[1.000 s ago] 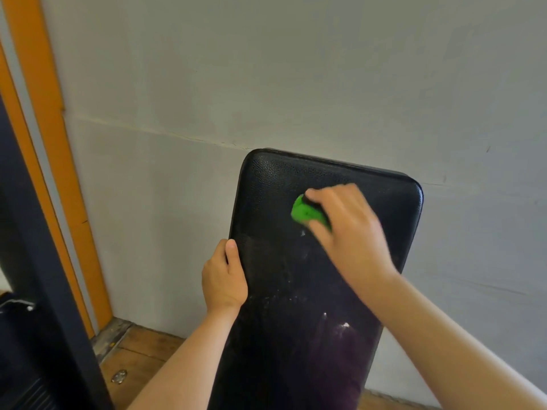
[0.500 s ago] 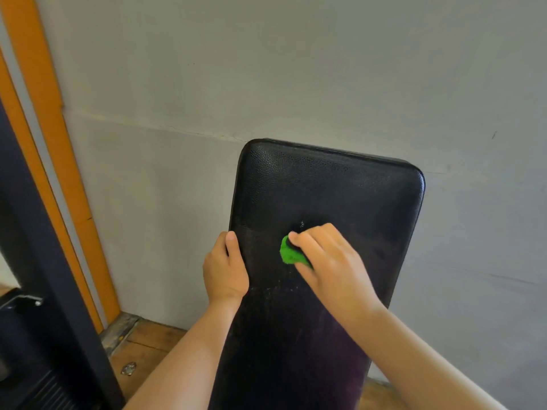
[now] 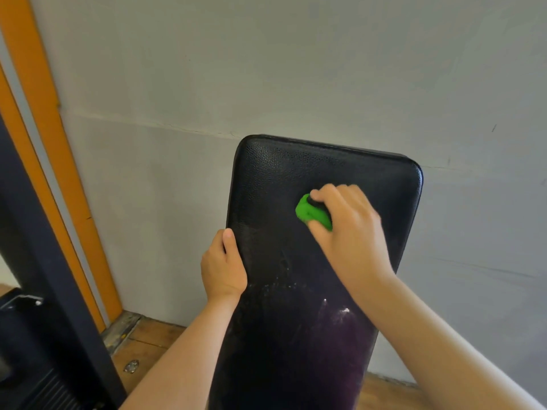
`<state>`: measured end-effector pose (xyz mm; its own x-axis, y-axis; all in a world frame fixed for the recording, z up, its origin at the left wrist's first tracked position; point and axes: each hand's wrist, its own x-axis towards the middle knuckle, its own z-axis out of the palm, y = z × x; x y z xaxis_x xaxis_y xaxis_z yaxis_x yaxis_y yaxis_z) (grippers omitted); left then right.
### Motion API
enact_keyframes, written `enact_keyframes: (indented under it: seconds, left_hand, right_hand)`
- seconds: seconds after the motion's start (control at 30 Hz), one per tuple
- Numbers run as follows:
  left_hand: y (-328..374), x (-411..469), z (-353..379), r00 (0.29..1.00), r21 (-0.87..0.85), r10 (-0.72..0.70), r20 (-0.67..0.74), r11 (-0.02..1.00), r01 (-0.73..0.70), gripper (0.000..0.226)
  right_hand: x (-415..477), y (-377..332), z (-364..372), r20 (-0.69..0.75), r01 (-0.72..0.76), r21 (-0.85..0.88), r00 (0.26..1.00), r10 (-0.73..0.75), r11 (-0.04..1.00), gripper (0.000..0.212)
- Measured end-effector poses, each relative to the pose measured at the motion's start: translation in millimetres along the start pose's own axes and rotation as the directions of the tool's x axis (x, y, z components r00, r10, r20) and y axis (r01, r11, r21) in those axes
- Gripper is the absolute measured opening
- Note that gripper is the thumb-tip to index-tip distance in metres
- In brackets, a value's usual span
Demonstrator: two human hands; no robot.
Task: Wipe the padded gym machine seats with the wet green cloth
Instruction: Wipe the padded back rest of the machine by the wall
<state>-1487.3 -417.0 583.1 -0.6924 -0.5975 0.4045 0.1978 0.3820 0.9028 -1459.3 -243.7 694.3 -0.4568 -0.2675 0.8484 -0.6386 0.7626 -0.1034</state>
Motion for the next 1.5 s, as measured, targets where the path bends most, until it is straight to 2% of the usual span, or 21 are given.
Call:
enact_keyframes:
  seconds: [0.1, 0.17, 0.23, 0.37, 0.47, 0.63, 0.8, 0.87, 0.93, 1.0, 1.13, 1.23, 1.37, 1.5]
  left_hand:
    - [1.3, -0.3, -0.7, 1.000, 0.004, -0.004, 0.002, 1.000, 0.004, 0.045]
    - [2.7, -0.9, -1.5, 1.000, -0.001, -0.007, 0.005, 1.000, 0.007, 0.045]
    - [2.6, -1.0, -2.0, 1.000, -0.005, -0.009, 0.008, 1.000, 0.010, 0.046]
    - [1.0, -0.6, -1.8, 1.000, -0.021, -0.002, 0.006, 1.000, 0.002, 0.051]
    - [-0.4, 0.3, -2.5, 1.000, -0.025, 0.002, 0.006, 1.000, -0.002, 0.052]
    - [3.2, -0.8, -2.1, 1.000, -0.016, -0.009, 0.014, 1.000, 0.009, 0.051]
    - [3.9, -1.6, -2.0, 1.000, 0.006, -0.027, 0.011, 1.000, 0.027, 0.053]
    - [3.9, -1.5, -2.0, 0.999, 0.007, -0.038, 0.012, 0.999, 0.038, 0.054]
    - [3.6, -1.8, -2.1, 0.999, 0.005, -0.040, 0.012, 0.999, 0.040, 0.052]
    - [2.1, -1.3, -2.0, 0.999, 0.006, -0.037, 0.016, 0.999, 0.037, 0.049]
    - [0.3, 0.5, -1.4, 0.999, 0.014, -0.007, 0.048, 1.000, 0.006, 0.042]
    - [2.2, 0.5, -2.0, 0.999, 0.020, -0.012, 0.053, 1.000, 0.011, 0.036]
    - [4.0, -0.8, -2.0, 0.998, 0.015, -0.033, 0.054, 0.999, 0.032, 0.033]
    - [2.6, 0.9, -1.9, 0.997, 0.016, -0.058, 0.051, 0.998, 0.058, 0.039]
  right_hand:
    - [-22.0, -5.6, 8.1, 0.109, 0.022, -0.020, 0.994, -0.019, 1.000, 0.037]
    - [-23.8, -6.5, 8.5, 0.129, -0.003, -0.018, 0.992, 0.005, 1.000, 0.038]
    - [-13.2, -4.7, 4.5, 0.088, -0.041, -0.012, 0.995, 0.042, 0.999, 0.036]
    - [23.9, 7.3, -15.5, -0.086, -0.129, 0.019, 0.988, 0.130, 0.991, 0.030]
    - [30.5, 13.4, -24.3, -0.129, -0.163, 0.034, 0.978, 0.166, 0.986, 0.029]
    - [-3.8, 19.7, -9.0, -0.115, -0.051, 0.003, 0.992, 0.051, 0.999, 0.029]
    - [-60.5, 20.5, 10.5, 0.074, 0.103, -0.054, 0.992, -0.099, 0.993, 0.037]
    - [-63.1, 22.7, 10.6, 0.105, 0.144, -0.047, 0.985, -0.138, 0.988, 0.034]
    - [-50.8, 23.8, 5.2, 0.075, 0.155, -0.017, 0.985, -0.154, 0.988, 0.027]
    - [-32.0, 26.9, -3.1, 0.014, 0.134, 0.010, 0.991, -0.134, 0.991, 0.032]
    - [-0.1, 41.0, -22.2, -0.146, 0.015, 0.011, 0.989, -0.014, 1.000, 0.029]
    - [-0.6, 43.5, -24.1, -0.193, -0.050, 0.027, 0.980, 0.054, 0.998, 0.032]
    - [-31.6, 40.2, -11.3, -0.141, -0.009, 0.037, 0.990, 0.014, 0.999, 0.028]
    - [-78.9, 40.4, -0.1, 0.036, 0.113, 0.019, 0.993, -0.113, 0.993, 0.028]
